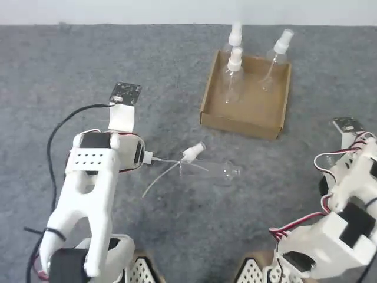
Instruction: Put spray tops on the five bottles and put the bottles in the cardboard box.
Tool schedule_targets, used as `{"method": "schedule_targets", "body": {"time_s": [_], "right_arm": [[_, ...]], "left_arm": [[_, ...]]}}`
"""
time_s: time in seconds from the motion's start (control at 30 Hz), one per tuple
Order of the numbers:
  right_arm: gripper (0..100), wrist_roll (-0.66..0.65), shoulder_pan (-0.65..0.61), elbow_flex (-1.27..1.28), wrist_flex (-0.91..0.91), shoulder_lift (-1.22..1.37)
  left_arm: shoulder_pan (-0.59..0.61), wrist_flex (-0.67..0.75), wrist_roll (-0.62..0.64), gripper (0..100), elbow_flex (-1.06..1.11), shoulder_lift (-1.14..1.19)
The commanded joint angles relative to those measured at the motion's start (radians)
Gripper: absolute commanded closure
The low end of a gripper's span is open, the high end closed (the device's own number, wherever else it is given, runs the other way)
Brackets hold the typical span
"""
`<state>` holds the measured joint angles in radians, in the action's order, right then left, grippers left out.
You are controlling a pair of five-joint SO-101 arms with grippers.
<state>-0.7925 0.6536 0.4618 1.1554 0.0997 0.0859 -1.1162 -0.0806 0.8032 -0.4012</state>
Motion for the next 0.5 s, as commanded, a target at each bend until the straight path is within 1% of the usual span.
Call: {"method": "schedule_targets", "body": {"time_s": [0.0,0.2,0.3,0.47], "right_arm": [[89.2,0.005,0.012,-0.061,-0.019,-0.005],[89.2,0.005,0.005,-0.061,-0.019,-0.005],[89.2,0.005,0.005,-0.061,-0.019,-0.005],[89.2,0.005,0.005,-0.061,-0.019,-0.005]], "left_arm": [[0.003,0.015,-0.015,87,0.036,-0.008],[0.003,0.121,-0.009,87,0.081,-0.005],[0.003,0.133,-0.009,87,0.082,0.005],[0.003,0.166,-0.006,87,0.050,0.163]]}}
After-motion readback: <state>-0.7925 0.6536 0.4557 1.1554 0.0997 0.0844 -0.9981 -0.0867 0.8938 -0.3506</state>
